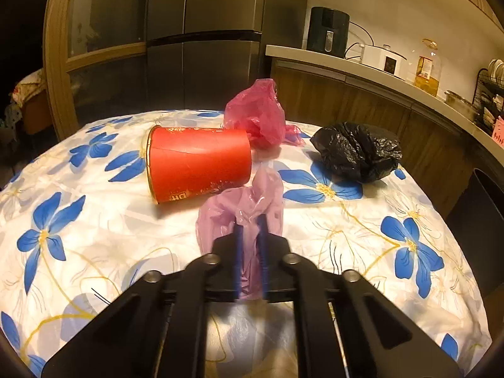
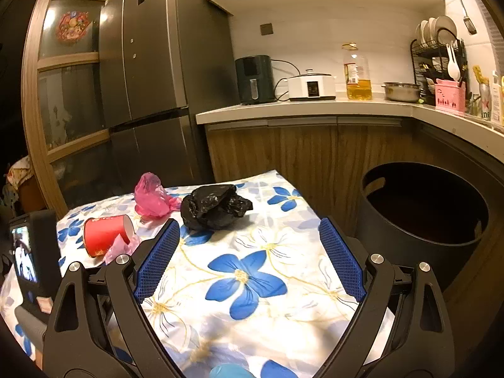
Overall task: Collect trash
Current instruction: 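Grasp the light pink bag with the left gripper while the right grasps the black bag, then lift the light pink bag and black bag and carry both over the bin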
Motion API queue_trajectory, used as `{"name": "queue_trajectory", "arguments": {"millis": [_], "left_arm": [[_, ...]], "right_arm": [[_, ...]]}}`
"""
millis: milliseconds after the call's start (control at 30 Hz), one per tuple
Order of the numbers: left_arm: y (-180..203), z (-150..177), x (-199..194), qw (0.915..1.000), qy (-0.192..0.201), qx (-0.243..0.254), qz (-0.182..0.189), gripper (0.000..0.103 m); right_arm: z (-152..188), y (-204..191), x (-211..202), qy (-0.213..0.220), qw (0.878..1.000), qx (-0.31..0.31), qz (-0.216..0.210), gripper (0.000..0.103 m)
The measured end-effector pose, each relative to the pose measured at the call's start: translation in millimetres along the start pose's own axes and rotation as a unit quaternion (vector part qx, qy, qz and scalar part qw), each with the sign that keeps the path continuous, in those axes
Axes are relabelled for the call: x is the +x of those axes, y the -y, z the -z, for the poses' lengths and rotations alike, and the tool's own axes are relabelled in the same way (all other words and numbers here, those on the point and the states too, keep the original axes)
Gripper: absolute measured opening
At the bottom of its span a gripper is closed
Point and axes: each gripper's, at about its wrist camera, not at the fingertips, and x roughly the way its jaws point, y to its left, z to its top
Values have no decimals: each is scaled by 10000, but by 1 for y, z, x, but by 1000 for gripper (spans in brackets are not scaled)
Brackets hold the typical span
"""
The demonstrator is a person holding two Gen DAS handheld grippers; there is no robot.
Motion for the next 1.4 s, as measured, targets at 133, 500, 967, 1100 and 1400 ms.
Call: {"name": "queue_trajectory", "arguments": {"millis": [133,500,967,1100,1400], "left_arm": [[-3,0,-8,9998,72,-74,142,2],[-35,-10,-45,9980,510,-356,147,2],[-43,-13,-47,9983,506,-243,149,2],[-43,-13,-47,9983,507,-246,138,2],[-42,-15,-63,9976,646,-245,84,2]], "right_arm": [[0,-7,15,-90,9999,-49,-49,89],[-2,-30,73,-284,9995,-166,-40,84],[-7,-55,140,-707,9972,-244,-68,22],[-5,-56,139,-733,9969,-284,-82,4],[-7,-50,106,-560,9977,-313,-197,0]]}}
